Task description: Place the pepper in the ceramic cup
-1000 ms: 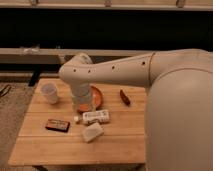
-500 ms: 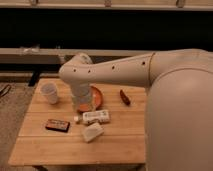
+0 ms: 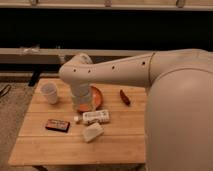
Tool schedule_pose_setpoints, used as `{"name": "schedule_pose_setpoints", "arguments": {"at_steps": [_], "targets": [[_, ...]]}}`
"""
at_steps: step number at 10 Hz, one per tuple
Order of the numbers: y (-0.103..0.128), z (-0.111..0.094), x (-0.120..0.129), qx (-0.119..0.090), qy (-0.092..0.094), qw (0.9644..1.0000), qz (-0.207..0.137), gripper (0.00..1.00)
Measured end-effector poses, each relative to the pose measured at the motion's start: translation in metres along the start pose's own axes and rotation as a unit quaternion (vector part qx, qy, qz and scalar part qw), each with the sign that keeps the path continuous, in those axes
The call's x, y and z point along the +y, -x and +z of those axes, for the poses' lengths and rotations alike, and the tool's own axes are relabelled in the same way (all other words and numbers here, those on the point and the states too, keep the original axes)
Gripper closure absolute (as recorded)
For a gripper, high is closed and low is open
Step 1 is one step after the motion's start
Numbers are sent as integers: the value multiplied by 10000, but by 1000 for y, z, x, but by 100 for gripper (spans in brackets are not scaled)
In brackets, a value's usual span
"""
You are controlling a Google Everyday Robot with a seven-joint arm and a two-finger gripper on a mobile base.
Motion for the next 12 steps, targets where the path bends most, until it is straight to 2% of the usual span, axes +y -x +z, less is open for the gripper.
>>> {"name": "schedule_pose_setpoints", "arguments": {"at_steps": [4,5,8,11,12], "targets": [[0,2,-2,-18,-11,10000,8,35],[3,4,-10,-52,-22,10000,46,35],[32,14,-68,-203,-22,9998,18,35],[83,32,-142,-364,64,9991,-228,35],[98,40,-159,-388,102,9987,-329,35]]}}
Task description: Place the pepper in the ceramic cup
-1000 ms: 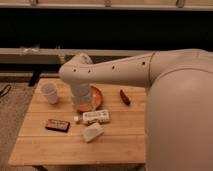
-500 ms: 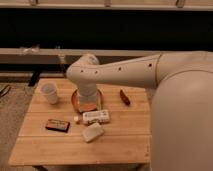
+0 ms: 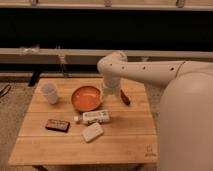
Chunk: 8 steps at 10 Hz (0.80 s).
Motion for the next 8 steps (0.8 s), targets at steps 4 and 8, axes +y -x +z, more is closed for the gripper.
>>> {"name": "schedule_pose_setpoints", "arguments": {"at_steps": [4,8], "targets": [[54,50,-73,59,85,9993,-360,35],[74,108,-107,215,21,9986,-493,35]]}}
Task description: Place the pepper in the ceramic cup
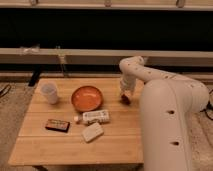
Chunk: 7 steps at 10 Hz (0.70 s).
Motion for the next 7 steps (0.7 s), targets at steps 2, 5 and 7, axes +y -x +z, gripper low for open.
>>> {"name": "schedule_pose_setpoints", "arguments": {"at_steps": [2,5,7], "targets": [[3,18,-1,85,-49,10000,13,37],[3,21,-2,119,-169,9997,105,67],[2,8,1,89,-234,9996,136,82]]}}
